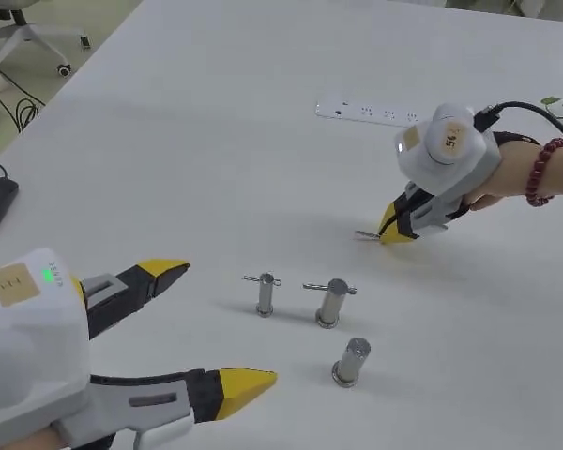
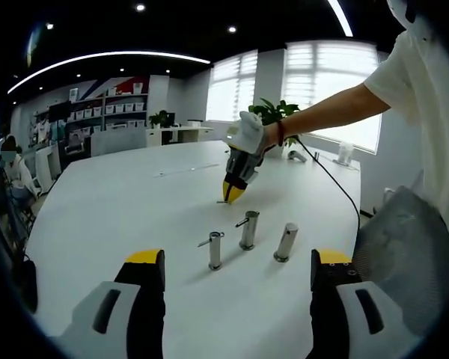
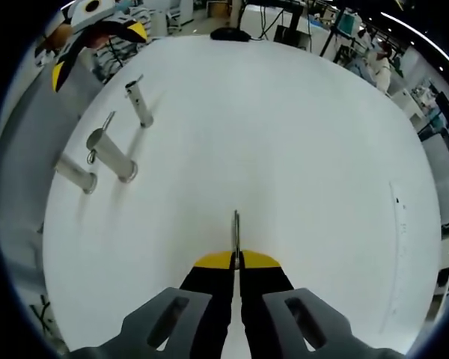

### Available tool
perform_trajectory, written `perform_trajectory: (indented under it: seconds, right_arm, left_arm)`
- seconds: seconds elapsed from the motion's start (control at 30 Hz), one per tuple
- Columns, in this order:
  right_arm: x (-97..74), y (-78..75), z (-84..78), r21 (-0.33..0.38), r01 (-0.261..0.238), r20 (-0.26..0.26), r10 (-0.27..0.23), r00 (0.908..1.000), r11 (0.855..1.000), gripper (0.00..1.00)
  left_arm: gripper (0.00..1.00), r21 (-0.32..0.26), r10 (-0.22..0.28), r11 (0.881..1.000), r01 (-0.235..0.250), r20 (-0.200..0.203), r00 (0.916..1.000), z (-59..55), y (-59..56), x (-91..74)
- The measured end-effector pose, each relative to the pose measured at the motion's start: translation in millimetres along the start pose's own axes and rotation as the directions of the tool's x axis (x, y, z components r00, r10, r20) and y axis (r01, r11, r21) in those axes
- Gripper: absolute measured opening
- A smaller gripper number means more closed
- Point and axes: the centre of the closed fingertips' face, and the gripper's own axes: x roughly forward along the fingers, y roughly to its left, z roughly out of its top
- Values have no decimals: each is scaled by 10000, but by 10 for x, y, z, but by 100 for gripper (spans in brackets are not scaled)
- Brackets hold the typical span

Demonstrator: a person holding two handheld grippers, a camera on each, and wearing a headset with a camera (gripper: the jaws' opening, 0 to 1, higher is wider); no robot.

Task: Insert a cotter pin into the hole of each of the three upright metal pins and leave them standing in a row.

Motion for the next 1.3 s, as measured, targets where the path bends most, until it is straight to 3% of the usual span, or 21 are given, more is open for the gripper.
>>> perform_trajectory:
  seconds: [0.67,1.0,1.07,1.3]
  right_arm:
    - [-263,209,243,-450,608,615,-580,9964,9971,3]
    - [-419,576,379,-730,625,890,-559,9945,9954,3]
    - [-430,529,351,-781,612,899,-541,9945,9951,3]
    - [-494,730,403,-827,649,961,-569,9937,9945,3]
  left_arm:
    - [74,178,-100,9998,102,-118,9999,43,-67,3]
    - [71,295,-191,9994,199,-268,9995,67,-121,-9]
    - [71,315,-205,9993,213,-251,9995,77,-130,-13]
    - [67,37,-284,9996,285,-238,9993,92,-172,-18]
